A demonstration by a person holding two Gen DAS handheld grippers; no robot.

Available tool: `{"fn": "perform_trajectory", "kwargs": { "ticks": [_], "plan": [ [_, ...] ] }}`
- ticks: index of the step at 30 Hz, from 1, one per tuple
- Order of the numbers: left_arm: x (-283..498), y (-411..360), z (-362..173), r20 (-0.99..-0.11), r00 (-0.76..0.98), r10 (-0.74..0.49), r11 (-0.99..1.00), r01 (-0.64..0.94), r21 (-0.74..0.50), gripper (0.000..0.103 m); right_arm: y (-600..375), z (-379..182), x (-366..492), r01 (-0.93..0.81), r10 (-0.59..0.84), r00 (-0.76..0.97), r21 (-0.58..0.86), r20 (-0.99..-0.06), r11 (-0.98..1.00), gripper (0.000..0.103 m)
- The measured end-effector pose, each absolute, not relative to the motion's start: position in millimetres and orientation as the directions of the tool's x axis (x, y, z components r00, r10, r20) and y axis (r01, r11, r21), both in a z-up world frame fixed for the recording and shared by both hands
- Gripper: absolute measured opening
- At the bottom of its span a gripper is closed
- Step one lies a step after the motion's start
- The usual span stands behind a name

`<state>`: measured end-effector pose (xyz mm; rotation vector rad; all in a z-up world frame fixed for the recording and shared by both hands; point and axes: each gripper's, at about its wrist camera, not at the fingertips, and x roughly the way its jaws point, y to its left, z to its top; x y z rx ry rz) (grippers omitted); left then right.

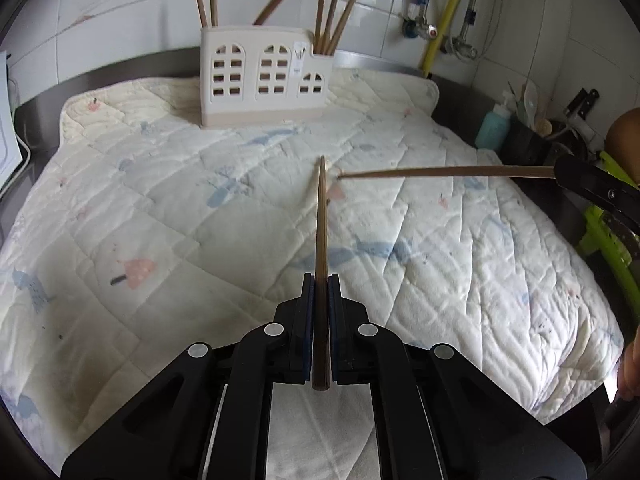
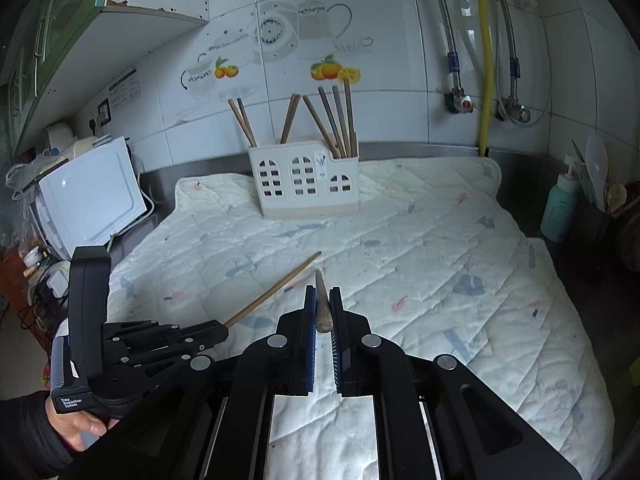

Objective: Organize utensils
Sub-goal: 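Lift both held chopsticks up over the white holder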

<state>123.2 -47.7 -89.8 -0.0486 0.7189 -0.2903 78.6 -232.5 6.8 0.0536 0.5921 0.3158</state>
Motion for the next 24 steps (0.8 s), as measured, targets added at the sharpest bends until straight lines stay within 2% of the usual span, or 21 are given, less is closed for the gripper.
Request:
{"fn": "perform_trajectory", "kwargs": {
  "ticks": [11, 24],
  "plan": [
    [115.6, -24.4, -37.0, -0.534, 0.791, -0.296, 0.955, 0.261, -0.144, 0.005, -237.4, 51.6, 100.2, -0.339, 0.348, 0.783, 0.114, -0.515, 0.934, 0.007],
    [136.6, -4.3, 14.4, -0.483, 0.831, -0.275, 0.96, 0.268, -0.086, 0.005, -224.5, 116.0, 150.1, -0.401, 0.369, 0.791, 0.042, -0.488, 0.915, 0.007]
  ]
}}
